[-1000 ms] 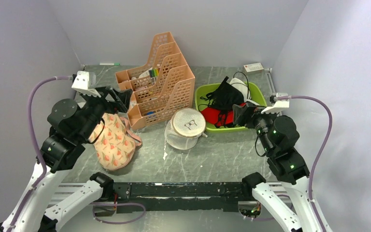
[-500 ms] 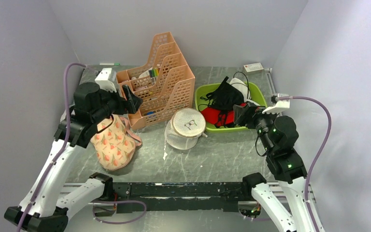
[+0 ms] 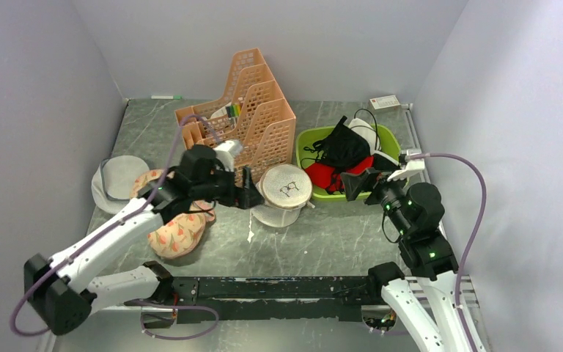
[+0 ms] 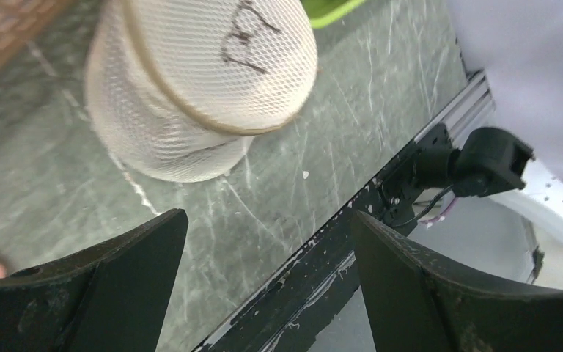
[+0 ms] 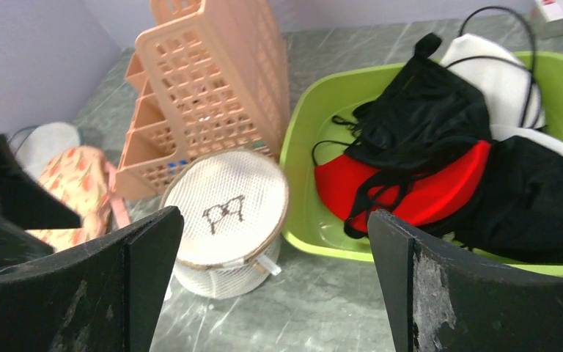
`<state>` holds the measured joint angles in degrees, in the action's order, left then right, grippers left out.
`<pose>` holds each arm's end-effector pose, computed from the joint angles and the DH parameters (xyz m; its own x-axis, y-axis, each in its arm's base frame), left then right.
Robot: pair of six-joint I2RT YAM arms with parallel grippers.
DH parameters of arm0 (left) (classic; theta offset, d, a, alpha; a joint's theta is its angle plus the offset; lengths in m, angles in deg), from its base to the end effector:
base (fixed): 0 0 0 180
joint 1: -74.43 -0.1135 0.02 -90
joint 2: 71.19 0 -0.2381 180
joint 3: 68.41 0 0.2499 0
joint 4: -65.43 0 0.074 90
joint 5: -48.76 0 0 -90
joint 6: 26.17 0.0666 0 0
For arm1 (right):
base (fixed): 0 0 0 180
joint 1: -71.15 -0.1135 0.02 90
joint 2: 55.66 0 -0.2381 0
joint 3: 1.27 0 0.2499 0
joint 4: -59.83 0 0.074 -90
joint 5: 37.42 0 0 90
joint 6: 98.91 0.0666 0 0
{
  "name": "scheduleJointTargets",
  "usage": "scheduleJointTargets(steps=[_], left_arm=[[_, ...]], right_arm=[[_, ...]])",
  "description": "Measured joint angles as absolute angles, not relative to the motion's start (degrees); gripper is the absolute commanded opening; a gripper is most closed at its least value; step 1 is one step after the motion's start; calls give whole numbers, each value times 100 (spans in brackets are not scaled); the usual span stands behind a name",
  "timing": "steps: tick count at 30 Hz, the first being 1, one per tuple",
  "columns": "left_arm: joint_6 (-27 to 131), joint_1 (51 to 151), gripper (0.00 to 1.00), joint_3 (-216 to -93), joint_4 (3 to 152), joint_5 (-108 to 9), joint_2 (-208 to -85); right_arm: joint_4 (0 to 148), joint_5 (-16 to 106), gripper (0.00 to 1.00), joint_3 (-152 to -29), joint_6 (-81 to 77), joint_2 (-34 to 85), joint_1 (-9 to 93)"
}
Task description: Unzip the laundry bag and remove the bra
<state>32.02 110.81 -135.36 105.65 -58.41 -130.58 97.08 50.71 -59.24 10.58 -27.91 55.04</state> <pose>0.1996 -0.1714 0.2770 -0.7734 -0.0557 -0.6315 0.4226 0.6971 -0.5791 0.1577 0.0478 0.3329 -0.2138 0.2854 -0.9343 -0.2515 0.9081 0.3349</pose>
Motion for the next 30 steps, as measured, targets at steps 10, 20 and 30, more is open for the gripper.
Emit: scheduleJointTargets(steps=[10, 20, 30], left_arm=[[4124, 13267, 94, -15501, 10860, -3981, -15624], [5313, 13678, 73, -16404, 11242, -3192, -17299], [5560, 13640, 25, -16157, 11170, -2886, -17320]], right_arm=[[9944, 3856, 100, -5727, 1208, -3257, 5510], [10180, 3742, 100, -5775, 1372, -3416, 5307], [9501, 4302, 100, -4790, 1611, -4269, 5307]])
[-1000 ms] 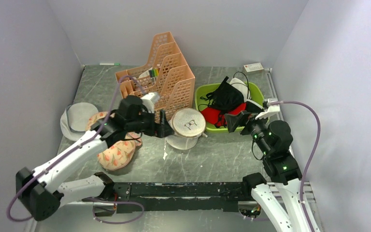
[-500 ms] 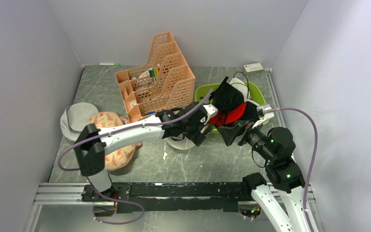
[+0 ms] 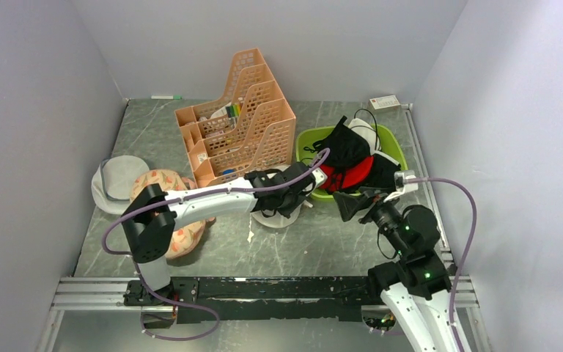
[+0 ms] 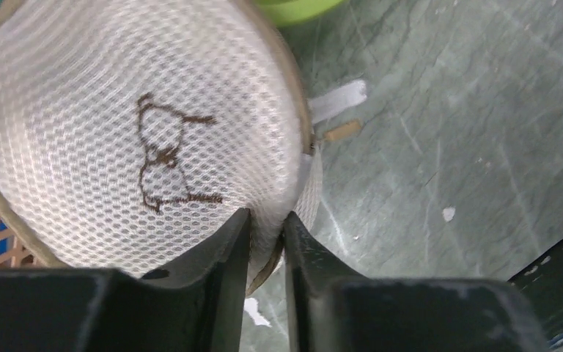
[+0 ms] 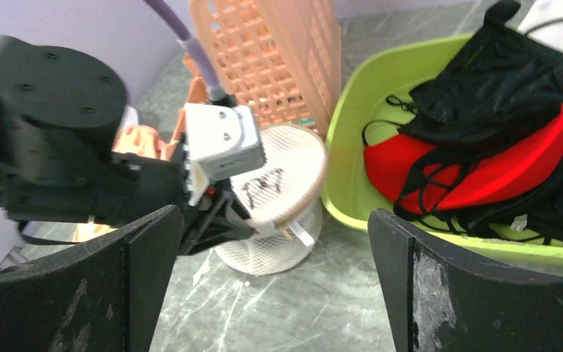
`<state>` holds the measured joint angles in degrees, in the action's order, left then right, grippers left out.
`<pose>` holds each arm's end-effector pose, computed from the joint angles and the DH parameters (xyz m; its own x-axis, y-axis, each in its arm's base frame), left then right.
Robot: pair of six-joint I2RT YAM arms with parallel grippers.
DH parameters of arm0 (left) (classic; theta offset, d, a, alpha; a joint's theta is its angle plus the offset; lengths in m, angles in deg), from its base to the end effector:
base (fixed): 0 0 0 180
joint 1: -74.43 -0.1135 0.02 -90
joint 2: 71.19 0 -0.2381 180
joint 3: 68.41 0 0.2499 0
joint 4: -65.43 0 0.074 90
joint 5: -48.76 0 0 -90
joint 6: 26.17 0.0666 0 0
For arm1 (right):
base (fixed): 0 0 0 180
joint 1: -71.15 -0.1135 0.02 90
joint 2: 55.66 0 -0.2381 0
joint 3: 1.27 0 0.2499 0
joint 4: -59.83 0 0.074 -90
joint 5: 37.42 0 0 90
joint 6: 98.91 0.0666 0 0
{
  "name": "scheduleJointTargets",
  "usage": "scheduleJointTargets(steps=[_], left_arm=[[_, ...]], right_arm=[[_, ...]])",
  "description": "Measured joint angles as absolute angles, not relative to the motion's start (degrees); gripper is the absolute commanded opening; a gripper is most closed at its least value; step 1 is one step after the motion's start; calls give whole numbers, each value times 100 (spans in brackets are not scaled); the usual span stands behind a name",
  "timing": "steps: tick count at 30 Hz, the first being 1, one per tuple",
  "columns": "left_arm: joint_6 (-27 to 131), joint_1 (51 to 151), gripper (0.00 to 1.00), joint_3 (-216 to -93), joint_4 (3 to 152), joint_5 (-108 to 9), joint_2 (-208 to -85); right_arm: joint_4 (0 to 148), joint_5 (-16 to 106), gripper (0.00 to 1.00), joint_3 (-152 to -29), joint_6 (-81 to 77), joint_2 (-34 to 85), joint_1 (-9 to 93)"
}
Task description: Unzip the laundry bag and remove the bra
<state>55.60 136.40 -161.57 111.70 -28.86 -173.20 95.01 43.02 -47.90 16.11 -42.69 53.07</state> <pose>0.1987 -0.3428 0.1939 -0.4967 0.6355 -0.5911 0.7411 0.6650 0.0922 0.1255 0.0526 0.3017 -0.2190 0.3672 -0.9040 -0.4097 0.8062 0.4268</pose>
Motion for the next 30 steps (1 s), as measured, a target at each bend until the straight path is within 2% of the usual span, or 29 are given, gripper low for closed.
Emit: scheduleJointTargets(steps=[4, 8, 12, 18, 23, 30], left_arm=[[5589, 13575, 12, -15923, 11113, -2929, -17139], [5589, 13472, 7, -15702, 11092, -2977, -16756], [5589, 13415, 7, -15647, 11085, -2980, -16481], [5593, 13415, 7, -15636, 11087, -3026, -16446], [5593, 13415, 7, -15636, 11089, -3091, -16411], [5606, 13415, 7, -15595, 11085, -3163, -16265]], right_arm=[[9289, 4304, 98, -4580, 1569, -3757, 5307], [8871, 4081, 95, -4462, 1506, -2988, 5302], [8309, 3727, 85, -4265, 1569, -2229, 5302], [7177, 2752, 62, -4112, 1796, -997, 5302], [5756, 1535, 49, -3837, 2026, -223, 5278], [4635, 798, 37, -3760, 2035, 404, 5178]])
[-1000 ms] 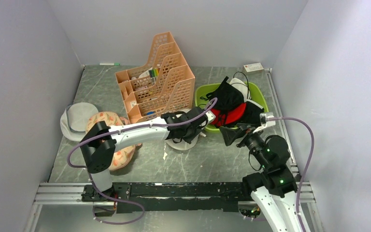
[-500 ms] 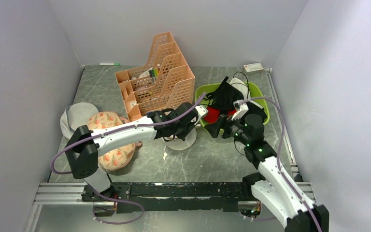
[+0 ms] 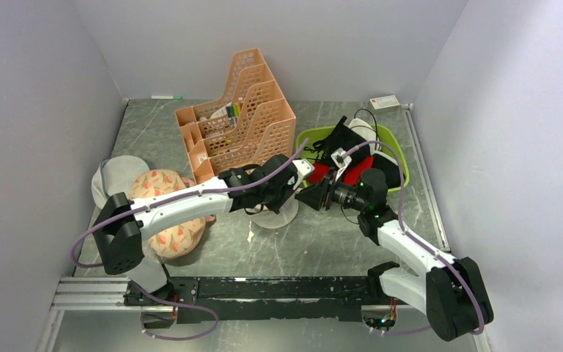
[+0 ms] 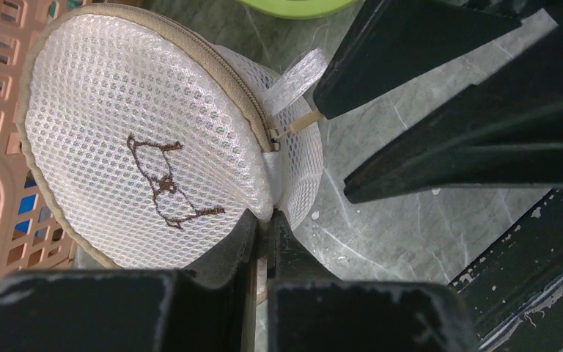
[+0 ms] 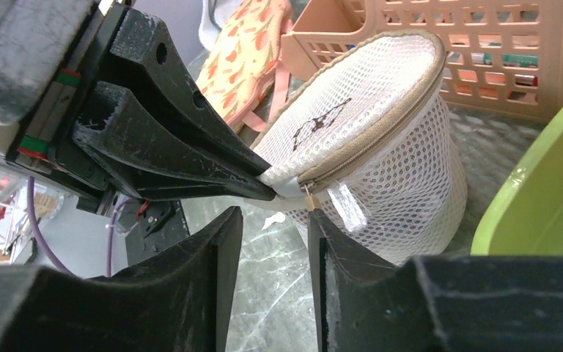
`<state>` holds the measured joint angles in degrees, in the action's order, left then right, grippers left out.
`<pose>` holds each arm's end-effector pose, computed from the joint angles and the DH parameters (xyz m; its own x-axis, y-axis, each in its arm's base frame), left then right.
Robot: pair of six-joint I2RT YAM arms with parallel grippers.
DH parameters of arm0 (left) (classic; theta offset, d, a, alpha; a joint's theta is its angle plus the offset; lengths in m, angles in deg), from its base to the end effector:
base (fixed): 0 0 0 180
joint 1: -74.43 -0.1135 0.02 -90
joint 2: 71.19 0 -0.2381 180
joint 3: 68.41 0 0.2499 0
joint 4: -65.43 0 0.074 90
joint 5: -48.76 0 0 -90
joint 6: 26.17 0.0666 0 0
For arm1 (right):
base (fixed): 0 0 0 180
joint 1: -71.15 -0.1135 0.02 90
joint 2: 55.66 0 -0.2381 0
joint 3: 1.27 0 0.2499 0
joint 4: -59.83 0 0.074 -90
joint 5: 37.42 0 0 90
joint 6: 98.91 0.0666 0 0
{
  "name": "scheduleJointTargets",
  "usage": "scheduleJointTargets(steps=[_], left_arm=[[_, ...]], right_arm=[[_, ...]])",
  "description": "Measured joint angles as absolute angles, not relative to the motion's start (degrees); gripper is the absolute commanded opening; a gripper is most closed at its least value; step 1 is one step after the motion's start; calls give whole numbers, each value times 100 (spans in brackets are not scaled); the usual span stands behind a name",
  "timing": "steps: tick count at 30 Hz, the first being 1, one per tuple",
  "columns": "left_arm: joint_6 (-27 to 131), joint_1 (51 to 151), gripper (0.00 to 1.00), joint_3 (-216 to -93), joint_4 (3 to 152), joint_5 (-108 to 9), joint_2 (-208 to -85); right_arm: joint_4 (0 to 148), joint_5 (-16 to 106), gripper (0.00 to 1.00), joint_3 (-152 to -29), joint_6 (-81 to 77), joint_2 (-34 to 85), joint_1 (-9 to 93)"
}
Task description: Unzip the laundry bag and remove the bra
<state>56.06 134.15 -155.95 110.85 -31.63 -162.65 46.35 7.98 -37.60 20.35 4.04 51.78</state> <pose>0.1943 -0.3108 0.2285 -0.4867 0.5692 -0.6627 0.7376 0.6742 0.0374 0.2193 0.1267 0.1991 -0.5757 0.1665 -0.8005 -0.6961 0.4137 0.5867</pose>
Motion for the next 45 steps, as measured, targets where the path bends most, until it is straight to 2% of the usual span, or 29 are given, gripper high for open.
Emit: scheduleJointTargets(steps=[9, 17, 22, 25, 29, 32, 33, 45], left_arm=[[5635, 13415, 7, -15558, 11085, -3183, -16175], [5639, 13415, 7, -15558, 11085, -3185, -16075], [5639, 13415, 7, -15556, 11085, -3187, -15998], [5639, 13415, 7, -15556, 11087, -3187, -15998], [5641, 13415, 7, -15556, 11085, -3189, -15996], [5639, 13415, 7, -15556, 11085, -3192, -15996], [5639, 13415, 7, -15556, 11087, -3192, -15996], [5639, 13415, 7, -15536, 11085, -3233, -15967]], right_arm=[[4447, 586, 41, -3828, 1731, 660, 5167], [4613, 505, 40, -3977, 1436, 724, 5163], [4598, 409, 50, -3981, 1434, 857, 5163], [4585, 387, 51, -4011, 1420, 914, 5163], [4570, 387, 49, -4040, 1420, 927, 5163], [4561, 385, 35, -4073, 1414, 964, 5163], [4535, 381, 34, -4088, 1416, 988, 5163], [3606, 147, 37, -4079, 1908, 1368, 5073]])
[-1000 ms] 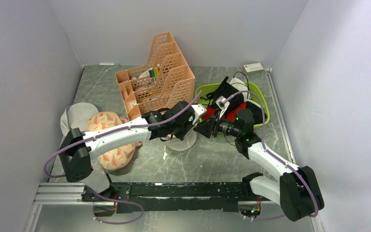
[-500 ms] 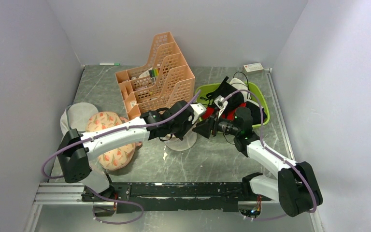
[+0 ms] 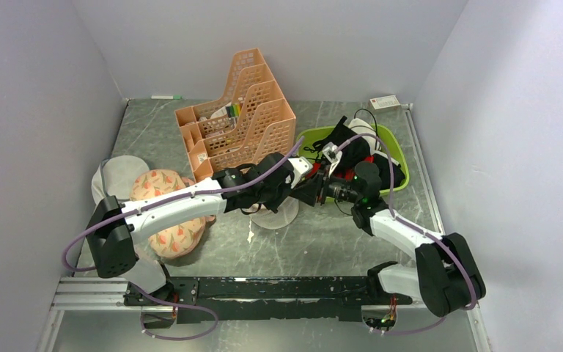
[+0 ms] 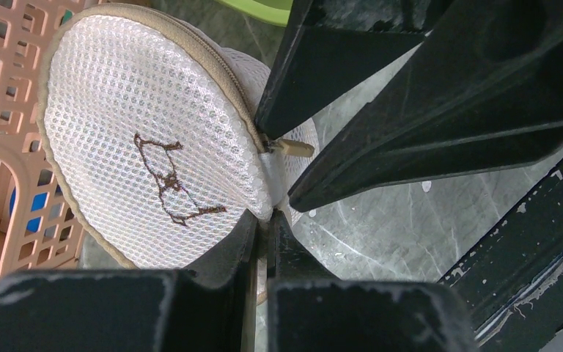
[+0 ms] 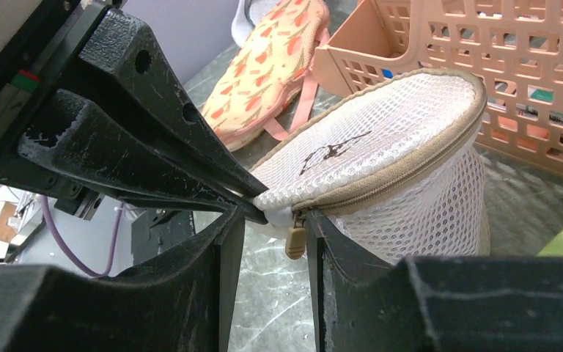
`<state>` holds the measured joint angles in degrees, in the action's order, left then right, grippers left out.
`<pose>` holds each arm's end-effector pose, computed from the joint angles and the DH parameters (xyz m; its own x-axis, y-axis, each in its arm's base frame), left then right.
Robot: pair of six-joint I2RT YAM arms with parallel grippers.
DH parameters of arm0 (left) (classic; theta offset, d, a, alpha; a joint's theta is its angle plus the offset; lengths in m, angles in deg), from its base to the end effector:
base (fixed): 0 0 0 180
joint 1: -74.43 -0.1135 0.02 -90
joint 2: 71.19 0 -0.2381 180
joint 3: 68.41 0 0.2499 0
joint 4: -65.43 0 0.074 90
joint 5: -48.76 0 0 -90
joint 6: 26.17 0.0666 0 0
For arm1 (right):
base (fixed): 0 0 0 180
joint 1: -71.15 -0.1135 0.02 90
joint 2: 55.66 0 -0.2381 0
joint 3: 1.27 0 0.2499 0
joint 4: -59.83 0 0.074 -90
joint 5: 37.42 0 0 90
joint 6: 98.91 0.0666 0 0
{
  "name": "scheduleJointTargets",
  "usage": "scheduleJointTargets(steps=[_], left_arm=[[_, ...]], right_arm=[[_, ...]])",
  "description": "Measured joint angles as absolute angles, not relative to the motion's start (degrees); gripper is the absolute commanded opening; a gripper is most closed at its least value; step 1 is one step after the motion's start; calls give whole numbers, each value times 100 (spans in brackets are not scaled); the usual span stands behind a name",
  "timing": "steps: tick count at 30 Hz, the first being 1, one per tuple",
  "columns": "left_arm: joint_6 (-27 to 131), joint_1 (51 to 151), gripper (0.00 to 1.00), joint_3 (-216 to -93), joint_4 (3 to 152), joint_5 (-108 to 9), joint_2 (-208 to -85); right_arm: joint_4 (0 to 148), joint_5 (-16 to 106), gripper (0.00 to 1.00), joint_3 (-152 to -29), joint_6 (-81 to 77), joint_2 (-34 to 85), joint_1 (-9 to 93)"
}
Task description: Unzip the laundry bag and remove the bra
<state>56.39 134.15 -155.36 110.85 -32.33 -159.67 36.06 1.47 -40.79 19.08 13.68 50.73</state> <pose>0.1899 -0.3048 0.2427 -0.4689 0.5494 -0.6915 0.7454 0.6662 0.0238 0.2330 0.1421 0.1998 -0.5305 0.1169 -0.8396 -0.7876 0.2983 0.5391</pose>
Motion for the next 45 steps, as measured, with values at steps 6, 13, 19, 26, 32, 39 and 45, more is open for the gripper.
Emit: scheduleJointTargets(steps=[6, 13, 19, 26, 32, 39, 45], left_arm=[[5639, 13415, 7, -15512, 11089, -3248, -15930], [5639, 13415, 7, -15499, 11087, -3248, -15904], [5639, 13415, 7, -15494, 11085, -3246, -15814], [5639, 13415, 7, -15492, 11087, -3246, -15806], [5652, 13415, 7, -15492, 11085, -3246, -15808], [5702, 13413, 7, -15492, 11068, -3246, -15806], [5731, 13415, 7, -15492, 11030, -3222, -15808]], right_arm=[[3267, 278, 36, -4020, 2115, 1521, 4959], [3217, 466, 36, -3983, 2157, 1521, 4926], [3195, 531, 35, -3904, 2177, 1534, 4926], [3201, 588, 20, -3795, 2175, 1543, 4922], [3177, 610, 9, -3795, 2207, 1541, 4922], [3512, 995, 0, -3795, 2150, 1357, 4916], [4388, 1906, 0, -3872, 1956, 940, 5200]])
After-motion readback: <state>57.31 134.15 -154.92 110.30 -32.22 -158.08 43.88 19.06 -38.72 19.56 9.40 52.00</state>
